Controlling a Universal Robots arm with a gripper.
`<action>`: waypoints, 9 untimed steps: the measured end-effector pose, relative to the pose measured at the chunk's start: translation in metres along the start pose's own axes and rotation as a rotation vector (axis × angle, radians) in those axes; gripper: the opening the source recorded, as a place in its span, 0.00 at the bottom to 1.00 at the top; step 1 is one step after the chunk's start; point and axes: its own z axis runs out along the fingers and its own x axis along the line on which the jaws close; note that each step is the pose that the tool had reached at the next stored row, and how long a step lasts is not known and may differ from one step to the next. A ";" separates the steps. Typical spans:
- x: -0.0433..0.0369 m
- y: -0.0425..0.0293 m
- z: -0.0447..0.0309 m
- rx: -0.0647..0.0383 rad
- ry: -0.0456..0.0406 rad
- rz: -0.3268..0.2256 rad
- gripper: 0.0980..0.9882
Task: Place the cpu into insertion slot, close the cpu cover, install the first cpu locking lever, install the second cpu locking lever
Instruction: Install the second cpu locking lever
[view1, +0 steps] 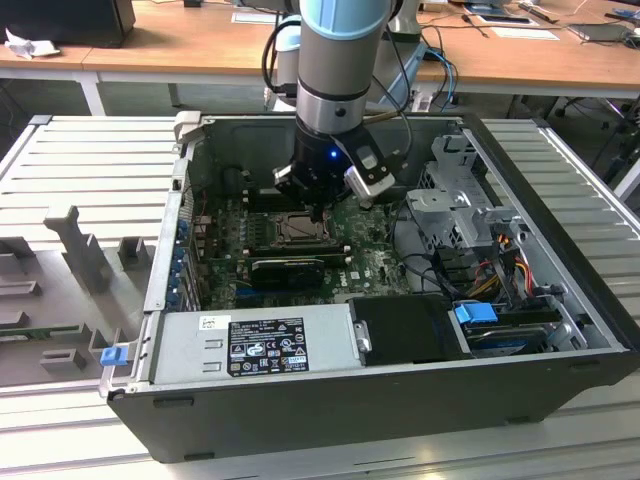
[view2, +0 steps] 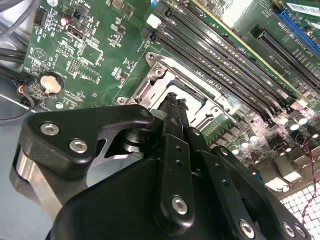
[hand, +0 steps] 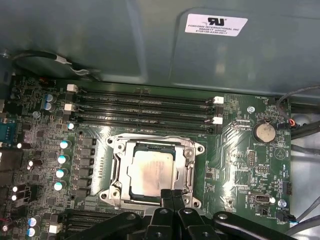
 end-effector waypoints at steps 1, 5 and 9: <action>0.0002 -0.0020 0.0000 0.000 0.0000 0.000 0.01; 0.0008 -0.0092 -0.0001 -0.003 0.0112 0.001 0.01; 0.0010 -0.0115 0.0006 -0.006 0.0165 0.003 0.01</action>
